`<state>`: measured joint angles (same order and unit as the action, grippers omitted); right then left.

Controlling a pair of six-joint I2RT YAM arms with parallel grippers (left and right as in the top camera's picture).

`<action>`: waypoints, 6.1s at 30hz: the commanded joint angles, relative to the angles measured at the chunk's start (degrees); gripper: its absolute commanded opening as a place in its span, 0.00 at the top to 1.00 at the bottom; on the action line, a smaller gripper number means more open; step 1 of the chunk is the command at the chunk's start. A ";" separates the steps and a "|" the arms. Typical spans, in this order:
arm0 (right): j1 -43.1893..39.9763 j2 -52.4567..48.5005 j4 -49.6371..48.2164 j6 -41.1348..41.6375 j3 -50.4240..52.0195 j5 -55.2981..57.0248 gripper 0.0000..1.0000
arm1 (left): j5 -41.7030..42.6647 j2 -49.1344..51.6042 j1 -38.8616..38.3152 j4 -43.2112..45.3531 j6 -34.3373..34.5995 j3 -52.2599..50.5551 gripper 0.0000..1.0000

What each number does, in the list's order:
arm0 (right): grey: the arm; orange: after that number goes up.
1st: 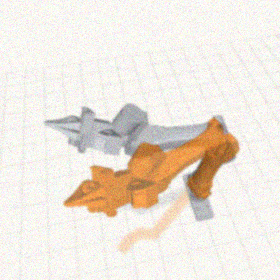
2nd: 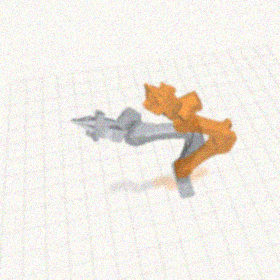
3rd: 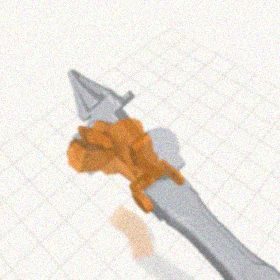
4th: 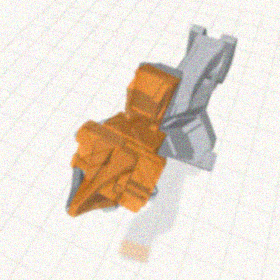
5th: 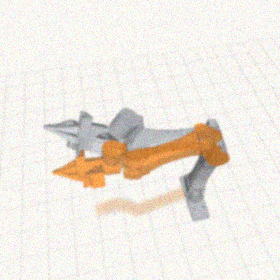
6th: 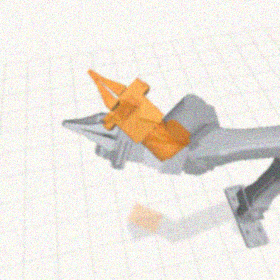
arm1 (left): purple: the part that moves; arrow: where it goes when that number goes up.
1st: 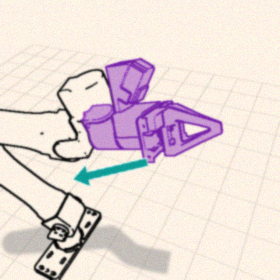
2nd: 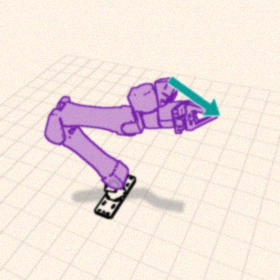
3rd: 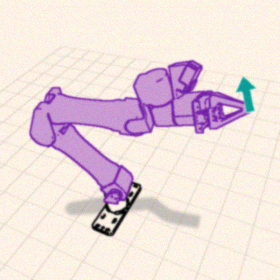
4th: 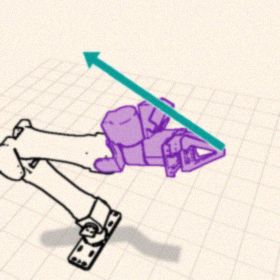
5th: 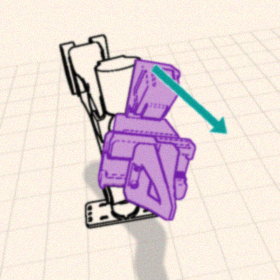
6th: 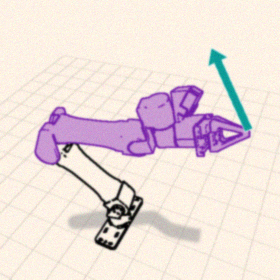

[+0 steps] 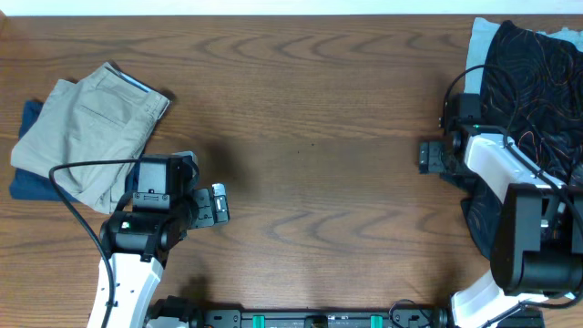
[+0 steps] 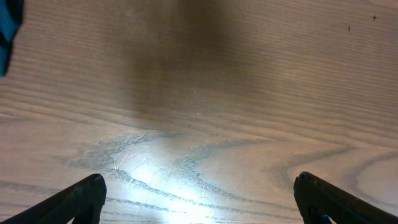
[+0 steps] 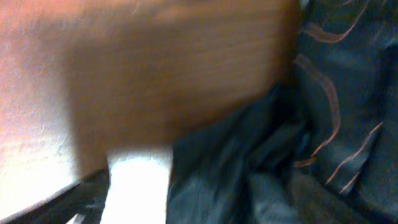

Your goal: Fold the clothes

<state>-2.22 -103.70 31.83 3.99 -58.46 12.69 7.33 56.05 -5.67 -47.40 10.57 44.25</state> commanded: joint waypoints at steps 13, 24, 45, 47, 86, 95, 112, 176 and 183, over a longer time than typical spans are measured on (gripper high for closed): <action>-4.13 3.10 6.36 3.89 -2.01 -2.23 0.99 | 0.17 0.04 0.31 -0.13 0.50 1.01 0.02; -2.34 21.55 18.16 -11.47 -12.68 -44.70 0.99 | 0.17 0.04 0.31 -0.13 0.50 1.01 0.02; 32.39 23.17 2.95 1.27 -13.00 -30.05 0.45 | 0.22 0.04 0.28 0.09 1.14 0.98 0.02; 32.57 22.47 3.15 3.34 -13.00 -22.43 0.32 | 0.81 0.04 0.28 0.07 2.78 0.98 0.02; 10.84 23.23 31.65 11.87 -13.00 -3.28 0.01 | 23.74 39.47 -38.40 26.14 37.11 -2.51 0.01; 10.71 23.23 32.72 11.87 -13.00 -3.04 0.01 | 16.33 41.07 -38.80 29.07 31.63 -2.23 0.94; 7.37 23.23 33.38 11.85 -13.00 -3.04 0.01 | 7.93 35.65 7.76 8.35 14.08 30.47 0.29; 7.37 23.21 34.88 11.87 -13.00 -3.08 0.01 | 12.81 38.25 1.73 -5.49 11.10 26.03 0.35; 7.37 23.21 35.06 11.87 -13.00 -3.08 0.01 | 12.81 38.27 -9.79 9.33 18.71 13.18 0.35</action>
<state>5.93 -81.25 66.63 14.92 -70.76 9.26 19.68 93.58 -12.10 -41.23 24.71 61.32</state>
